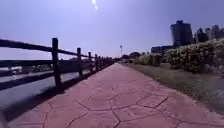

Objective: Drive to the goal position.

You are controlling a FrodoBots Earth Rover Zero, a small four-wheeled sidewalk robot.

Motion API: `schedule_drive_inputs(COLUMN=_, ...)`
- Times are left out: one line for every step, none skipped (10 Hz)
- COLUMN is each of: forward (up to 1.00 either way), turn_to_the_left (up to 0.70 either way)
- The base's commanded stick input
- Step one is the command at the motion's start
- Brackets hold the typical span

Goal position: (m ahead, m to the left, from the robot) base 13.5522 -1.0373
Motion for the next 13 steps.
schedule_drive_inputs(forward=1.0, turn_to_the_left=0.01)
schedule_drive_inputs(forward=1.0, turn_to_the_left=0.01)
schedule_drive_inputs(forward=1.0, turn_to_the_left=0.01)
schedule_drive_inputs(forward=1.0, turn_to_the_left=0.01)
schedule_drive_inputs(forward=1.0, turn_to_the_left=0.01)
schedule_drive_inputs(forward=1.0, turn_to_the_left=0.01)
schedule_drive_inputs(forward=1.0, turn_to_the_left=0.01)
schedule_drive_inputs(forward=1.0, turn_to_the_left=0.01)
schedule_drive_inputs(forward=1.0, turn_to_the_left=-0.14)
schedule_drive_inputs(forward=1.0, turn_to_the_left=-0.21)
schedule_drive_inputs(forward=1.0, turn_to_the_left=-0.12)
schedule_drive_inputs(forward=1.0, turn_to_the_left=0.0)
schedule_drive_inputs(forward=1.0, turn_to_the_left=0.01)
